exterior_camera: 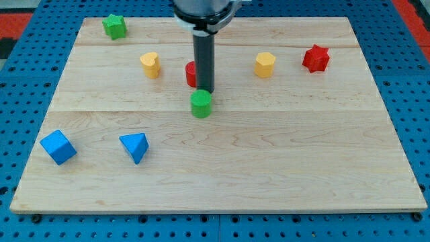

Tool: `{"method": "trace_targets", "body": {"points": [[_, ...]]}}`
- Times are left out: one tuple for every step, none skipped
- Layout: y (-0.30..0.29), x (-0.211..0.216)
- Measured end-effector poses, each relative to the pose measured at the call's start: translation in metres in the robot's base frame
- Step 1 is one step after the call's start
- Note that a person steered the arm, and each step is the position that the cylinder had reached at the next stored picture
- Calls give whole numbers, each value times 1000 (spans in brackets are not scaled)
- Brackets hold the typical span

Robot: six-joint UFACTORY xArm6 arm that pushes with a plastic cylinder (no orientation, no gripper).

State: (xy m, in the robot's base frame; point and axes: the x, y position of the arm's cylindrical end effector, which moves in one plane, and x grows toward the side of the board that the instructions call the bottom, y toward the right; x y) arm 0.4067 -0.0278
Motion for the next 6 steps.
{"method": "trace_targets", "body": {"points": [[-2,32],[4,67],[4,91],[5,78],[3,56],[-11,32]]}}
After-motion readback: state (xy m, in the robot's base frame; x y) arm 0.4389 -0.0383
